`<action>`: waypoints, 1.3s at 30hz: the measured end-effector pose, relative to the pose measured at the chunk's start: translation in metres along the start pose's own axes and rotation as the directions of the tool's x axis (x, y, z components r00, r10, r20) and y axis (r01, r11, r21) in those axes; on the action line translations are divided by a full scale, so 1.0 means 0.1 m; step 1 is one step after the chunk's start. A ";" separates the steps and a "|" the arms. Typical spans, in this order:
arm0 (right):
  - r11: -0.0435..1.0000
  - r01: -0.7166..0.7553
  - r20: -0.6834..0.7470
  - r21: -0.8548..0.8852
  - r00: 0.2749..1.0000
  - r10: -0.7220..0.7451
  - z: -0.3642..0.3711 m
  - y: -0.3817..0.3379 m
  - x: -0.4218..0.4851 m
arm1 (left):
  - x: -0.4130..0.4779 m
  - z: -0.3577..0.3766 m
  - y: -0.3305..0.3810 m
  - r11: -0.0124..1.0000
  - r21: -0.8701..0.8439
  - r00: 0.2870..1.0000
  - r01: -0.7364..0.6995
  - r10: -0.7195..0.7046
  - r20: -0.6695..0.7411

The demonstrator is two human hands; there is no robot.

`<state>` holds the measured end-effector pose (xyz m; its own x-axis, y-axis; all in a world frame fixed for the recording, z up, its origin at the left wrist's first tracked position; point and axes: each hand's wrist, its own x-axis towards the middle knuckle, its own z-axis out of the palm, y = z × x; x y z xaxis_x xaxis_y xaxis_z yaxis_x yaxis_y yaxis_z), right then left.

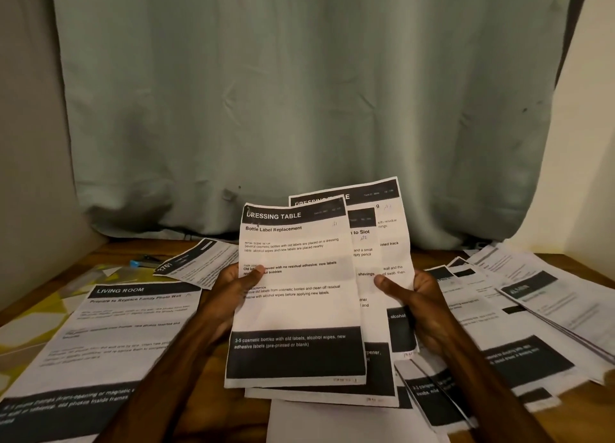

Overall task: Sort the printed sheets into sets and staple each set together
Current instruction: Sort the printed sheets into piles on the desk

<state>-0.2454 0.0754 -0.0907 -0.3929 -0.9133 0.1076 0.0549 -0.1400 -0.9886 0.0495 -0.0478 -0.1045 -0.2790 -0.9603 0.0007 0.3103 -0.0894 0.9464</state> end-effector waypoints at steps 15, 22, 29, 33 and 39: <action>0.993 -0.053 0.156 -0.102 0.985 0.069 0.23 0.01 -0.11 | 0.00 0.09 -0.05 0.983 0.177 0.986 -0.046 0.073 -0.149; 0.969 0.123 0.180 -0.214 0.980 -0.085 0.34 -0.02 -0.14 | -0.30 0.36 0.11 0.931 0.263 0.954 -0.255 0.287 -0.091; 0.929 0.304 0.085 -0.209 0.952 -0.293 0.32 -0.36 -0.35 | -0.63 0.60 0.42 0.918 0.098 0.918 -0.384 0.391 -0.068; 0.919 0.378 0.013 -0.115 0.925 -0.379 0.33 -0.40 -0.51 | -0.83 0.76 0.57 0.898 0.053 0.894 -0.436 0.439 -0.089; 0.955 0.236 -0.025 -0.180 0.969 -0.244 0.41 0.14 -0.72 | -0.99 0.83 0.19 0.980 0.004 0.980 -0.198 0.198 0.006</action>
<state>-0.1783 0.1238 -0.1075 -0.4169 -0.8417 0.3431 -0.2056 -0.2803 -0.9376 0.0074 0.0674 -0.0598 -0.2174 -0.9573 0.1905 0.3555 0.1041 0.9289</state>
